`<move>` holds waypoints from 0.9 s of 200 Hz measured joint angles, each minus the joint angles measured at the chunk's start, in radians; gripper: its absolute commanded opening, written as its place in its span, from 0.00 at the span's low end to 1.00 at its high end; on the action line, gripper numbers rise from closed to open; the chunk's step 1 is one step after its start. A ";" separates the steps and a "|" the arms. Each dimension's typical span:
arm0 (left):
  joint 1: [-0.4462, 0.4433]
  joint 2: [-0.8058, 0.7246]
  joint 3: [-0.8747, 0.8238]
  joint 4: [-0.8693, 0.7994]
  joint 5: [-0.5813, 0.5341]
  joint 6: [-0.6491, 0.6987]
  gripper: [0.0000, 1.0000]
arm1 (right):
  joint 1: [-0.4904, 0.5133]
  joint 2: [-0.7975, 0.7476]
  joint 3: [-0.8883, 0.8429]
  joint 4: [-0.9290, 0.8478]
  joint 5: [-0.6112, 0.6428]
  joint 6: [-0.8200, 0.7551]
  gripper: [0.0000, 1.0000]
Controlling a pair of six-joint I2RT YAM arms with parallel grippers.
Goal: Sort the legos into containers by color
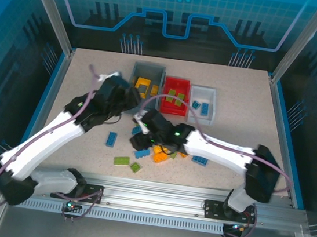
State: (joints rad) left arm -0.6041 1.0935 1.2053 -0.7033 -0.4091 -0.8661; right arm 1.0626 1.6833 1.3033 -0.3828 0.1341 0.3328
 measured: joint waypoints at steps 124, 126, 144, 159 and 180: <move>0.004 -0.649 -0.273 -0.352 -0.153 -0.026 0.60 | 0.043 0.672 0.738 -0.322 0.026 0.575 0.77; 0.004 -0.649 -0.274 -0.353 -0.153 -0.026 0.60 | 0.043 0.676 0.744 -0.324 0.026 0.578 0.77; 0.004 -0.649 -0.274 -0.356 -0.152 -0.026 0.60 | 0.043 0.719 0.792 -0.358 0.025 0.611 0.74; 0.004 -0.647 -0.274 -0.356 -0.152 -0.026 0.60 | 0.043 0.755 0.814 -0.374 0.019 0.629 0.74; 0.004 -0.641 -0.279 -0.354 -0.151 -0.026 0.59 | 0.043 0.797 0.857 -0.405 0.018 0.639 0.73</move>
State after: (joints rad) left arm -0.6003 0.4522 0.9260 -1.0576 -0.5598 -0.8921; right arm 1.1053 2.4805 2.1601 -0.7879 0.1524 0.9722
